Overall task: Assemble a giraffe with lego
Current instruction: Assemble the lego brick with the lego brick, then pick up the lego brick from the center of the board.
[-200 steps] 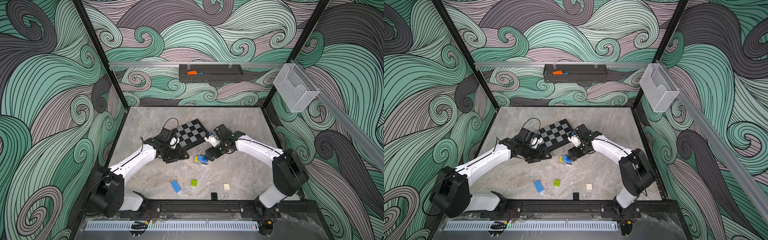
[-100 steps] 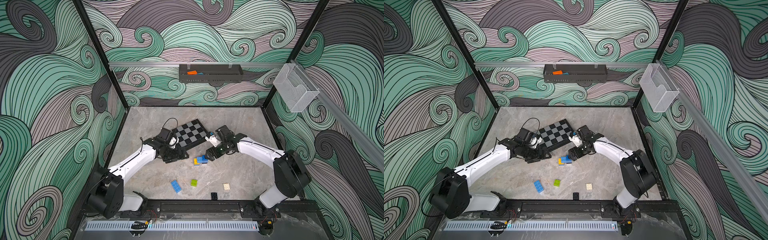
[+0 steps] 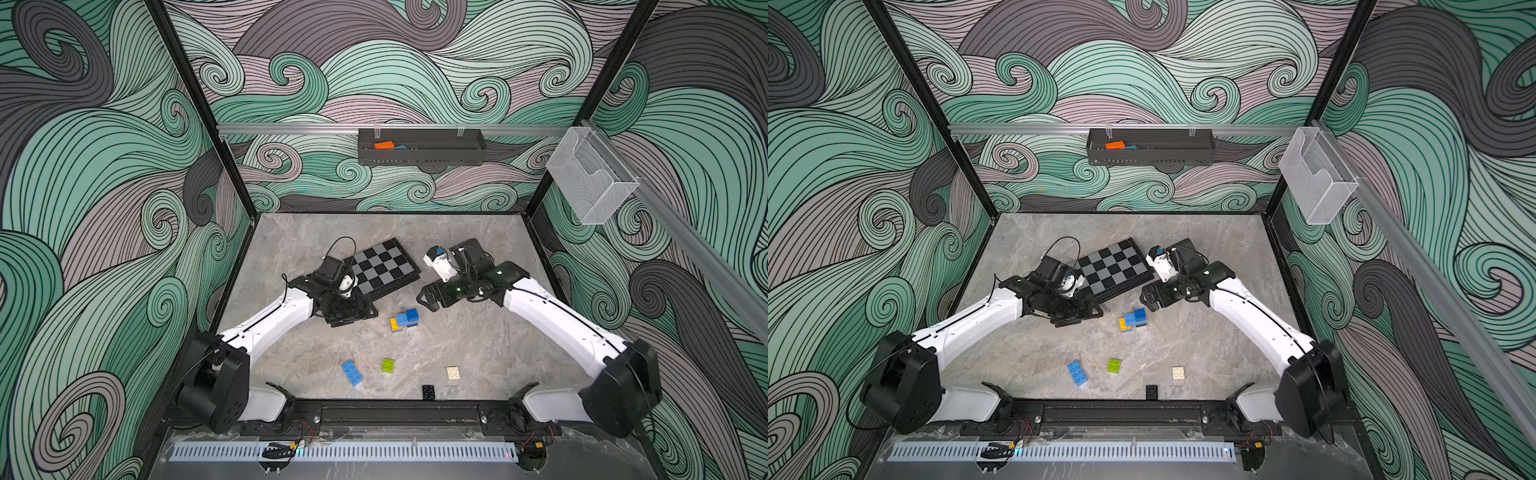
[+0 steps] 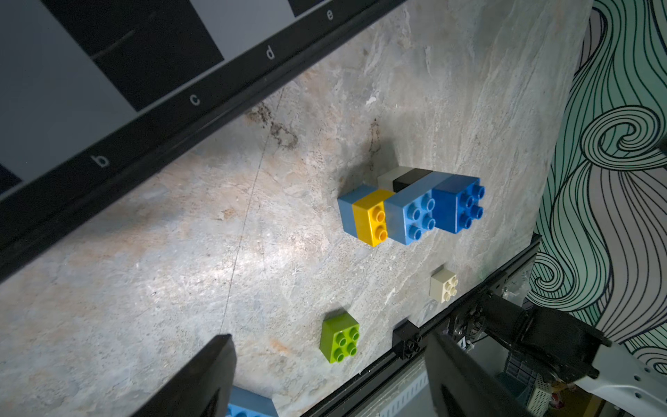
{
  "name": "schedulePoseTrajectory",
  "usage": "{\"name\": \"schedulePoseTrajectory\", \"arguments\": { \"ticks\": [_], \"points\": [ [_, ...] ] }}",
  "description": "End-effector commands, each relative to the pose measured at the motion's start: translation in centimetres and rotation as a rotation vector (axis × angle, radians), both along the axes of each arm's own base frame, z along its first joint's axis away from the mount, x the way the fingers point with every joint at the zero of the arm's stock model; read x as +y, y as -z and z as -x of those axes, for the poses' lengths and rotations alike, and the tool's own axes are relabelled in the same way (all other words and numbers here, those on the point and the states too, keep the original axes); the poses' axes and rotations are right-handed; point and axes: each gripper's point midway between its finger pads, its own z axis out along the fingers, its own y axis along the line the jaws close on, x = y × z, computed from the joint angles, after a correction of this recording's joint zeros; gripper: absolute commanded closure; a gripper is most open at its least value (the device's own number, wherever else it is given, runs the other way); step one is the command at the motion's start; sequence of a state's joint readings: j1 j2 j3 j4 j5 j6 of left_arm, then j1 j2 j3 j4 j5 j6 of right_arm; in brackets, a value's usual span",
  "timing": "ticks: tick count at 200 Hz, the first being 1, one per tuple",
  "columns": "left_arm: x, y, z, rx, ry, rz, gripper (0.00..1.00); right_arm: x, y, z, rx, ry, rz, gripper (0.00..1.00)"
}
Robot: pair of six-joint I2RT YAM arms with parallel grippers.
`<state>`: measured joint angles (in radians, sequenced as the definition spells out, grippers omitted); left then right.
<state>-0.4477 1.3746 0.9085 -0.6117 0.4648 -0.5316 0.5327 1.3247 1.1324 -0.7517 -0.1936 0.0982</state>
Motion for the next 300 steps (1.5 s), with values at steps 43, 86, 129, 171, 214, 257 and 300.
{"name": "schedulePoseTrajectory", "arguments": {
  "ticks": [43, 86, 129, 171, 214, 257, 300],
  "points": [
    [0.1, -0.2, 0.6, -0.032, 0.023, -0.016, 0.09, -3.4, 4.1, 10.5, 0.191, 0.117, 0.195, 0.01],
    [-0.2, -0.4, 1.7, -0.021, 0.044, -0.027, 0.09, -4.2, 7.5, 12.7, 0.278, 0.224, 0.236, 0.01],
    [-0.5, -0.2, 2.4, -0.011, 0.057, -0.022, 0.09, -6.4, 11.4, 13.3, 0.292, 0.303, 0.315, 0.01],
    [-0.9, -0.5, 2.3, -0.021, 0.063, -0.011, 0.09, -6.1, 13.3, 13.0, 0.316, 0.298, 0.342, 0.01],
    [-1.3, -0.8, 2.1, -0.029, 0.072, -0.01, 0.09, -6.1, 14.6, 13.2, 0.359, 0.32, 0.319, 0.03],
    [-1.3, -0.3, 2.0, -0.022, 0.073, -0.016, 0.09, -6.6, 15.7, 14.1, 0.391, 0.326, 0.327, 0.13],
    [-1.5, -0.4, 1.7, -0.024, 0.064, -0.014, 0.09, -6.7, 16.8, 14.5, 0.413, 0.323, 0.332, 0.23]
  ]
}}
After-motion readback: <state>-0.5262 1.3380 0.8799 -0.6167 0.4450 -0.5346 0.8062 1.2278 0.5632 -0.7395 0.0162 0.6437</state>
